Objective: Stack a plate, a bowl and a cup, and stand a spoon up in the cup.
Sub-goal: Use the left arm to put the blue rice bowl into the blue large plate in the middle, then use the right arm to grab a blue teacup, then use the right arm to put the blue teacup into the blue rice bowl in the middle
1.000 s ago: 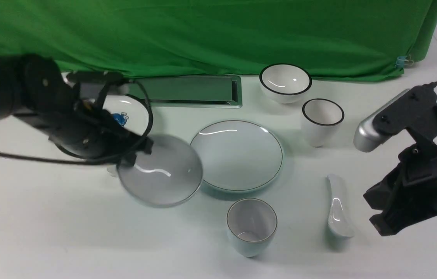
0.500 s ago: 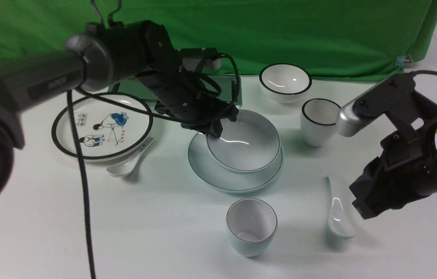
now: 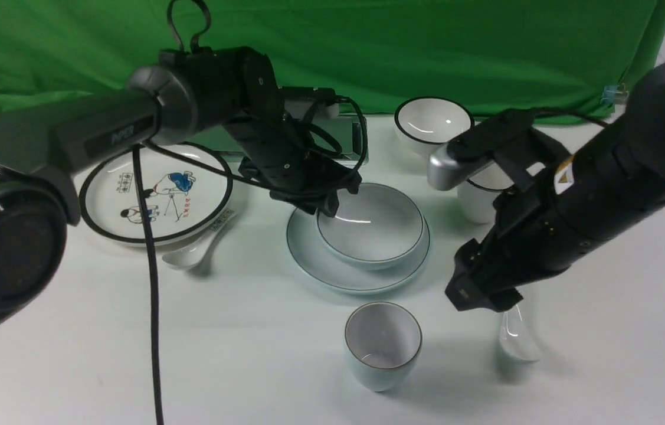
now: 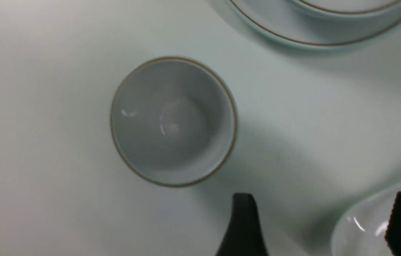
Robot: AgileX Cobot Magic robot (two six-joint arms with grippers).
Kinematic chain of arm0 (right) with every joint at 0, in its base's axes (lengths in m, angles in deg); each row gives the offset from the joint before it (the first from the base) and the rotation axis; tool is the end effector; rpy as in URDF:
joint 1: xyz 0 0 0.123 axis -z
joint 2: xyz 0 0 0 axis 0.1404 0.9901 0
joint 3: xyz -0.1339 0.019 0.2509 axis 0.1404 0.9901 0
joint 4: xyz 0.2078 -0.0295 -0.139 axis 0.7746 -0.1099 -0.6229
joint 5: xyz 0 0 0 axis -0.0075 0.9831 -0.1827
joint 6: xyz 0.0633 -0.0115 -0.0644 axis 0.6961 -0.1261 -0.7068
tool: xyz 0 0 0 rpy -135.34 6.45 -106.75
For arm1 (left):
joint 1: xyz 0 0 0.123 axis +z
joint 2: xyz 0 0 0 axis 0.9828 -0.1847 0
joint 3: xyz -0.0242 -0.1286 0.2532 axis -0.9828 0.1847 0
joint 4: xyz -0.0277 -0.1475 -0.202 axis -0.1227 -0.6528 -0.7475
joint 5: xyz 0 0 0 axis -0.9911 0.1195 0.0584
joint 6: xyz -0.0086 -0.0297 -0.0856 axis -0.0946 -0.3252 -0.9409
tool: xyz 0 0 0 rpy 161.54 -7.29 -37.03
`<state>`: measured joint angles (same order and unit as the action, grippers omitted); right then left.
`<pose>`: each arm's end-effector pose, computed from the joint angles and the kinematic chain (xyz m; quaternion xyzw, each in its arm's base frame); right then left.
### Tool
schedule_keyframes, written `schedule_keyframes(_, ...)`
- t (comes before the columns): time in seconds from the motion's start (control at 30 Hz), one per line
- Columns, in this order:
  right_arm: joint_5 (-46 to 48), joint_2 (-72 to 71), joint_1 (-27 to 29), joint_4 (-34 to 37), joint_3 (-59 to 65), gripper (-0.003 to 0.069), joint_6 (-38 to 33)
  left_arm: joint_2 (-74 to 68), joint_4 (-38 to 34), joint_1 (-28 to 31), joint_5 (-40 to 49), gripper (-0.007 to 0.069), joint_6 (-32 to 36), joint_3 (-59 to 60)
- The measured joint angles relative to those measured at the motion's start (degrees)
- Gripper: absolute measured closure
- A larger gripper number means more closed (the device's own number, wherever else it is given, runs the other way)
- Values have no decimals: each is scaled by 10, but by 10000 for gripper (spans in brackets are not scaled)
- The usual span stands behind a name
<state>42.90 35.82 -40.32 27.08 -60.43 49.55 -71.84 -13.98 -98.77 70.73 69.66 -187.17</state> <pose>0.2678 0.1882 0.2870 -0.3485 0.9031 0.1356 0.2112 0.4509 -0.1826 0.1981 0.1806 0.9492 -0.1590 0.2028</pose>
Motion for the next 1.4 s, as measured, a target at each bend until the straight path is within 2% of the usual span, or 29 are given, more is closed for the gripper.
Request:
schedule_keyframes(0.13, 0, 43, -19, -2, -32, 127, -1, 14, 19, 0, 49, 286, -1, -24)
schedule_keyframes(0.17, -1, 68, -24, -2, -49, 127, -1, 31, 44, 0, 80, 250, -1, -35)
schedule_keyframes(0.23, -2, 93, -27, -2, -64, 127, -1, 54, 77, 0, 110, 238, -4, -37)
schedule_keyframes(0.33, -2, 121, -33, -2, -84, 127, -1, 94, 139, 0, 147, 243, -28, -34)
schedule_keyframes(0.37, -1, 135, -39, -3, -92, 127, -1, 123, 167, 1, 157, 261, -43, -24)
schedule_keyframes(0.47, 5, 162, -50, -4, -98, 154, -7, 177, 190, 6, 156, 324, -57, 19)
schedule_keyframes(0.5, 9, 169, -54, -5, -99, 182, -12, 198, 190, 7, 150, 353, -58, 42)
schedule_keyframes(0.57, 20, 184, -61, -4, -99, 282, -20, 243, 187, 9, 125, 420, -62, 104)
schedule_keyframes(0.7, 33, 196, -63, -8, -102, 524, -29, 315, 180, 10, 66, 520, -66, 219)
schedule_keyframes(0.77, 56, 196, -60, -17, -119, 578, -31, 350, 174, 10, 42, 561, -69, 278)
schedule_keyframes(0.87, 89, 195, -46, -38, -181, 575, -31, 407, 165, 10, 18, 591, -70, 348)
schedule_keyframes(1.07, 105, 224, 8, -57, -365, 575, -29, 494, 164, 10, -37, 598, -72, 446)
schedule_keyframes(1.27, 140, 333, 22, -64, -495, 575, -14, 509, 164, 10, -78, 597, -73, 458)
schedule_keyframes(1.4, 163, 399, 21, -67, -529, 575, -4, 509, 164, 10, -80, 593, -74, 458)
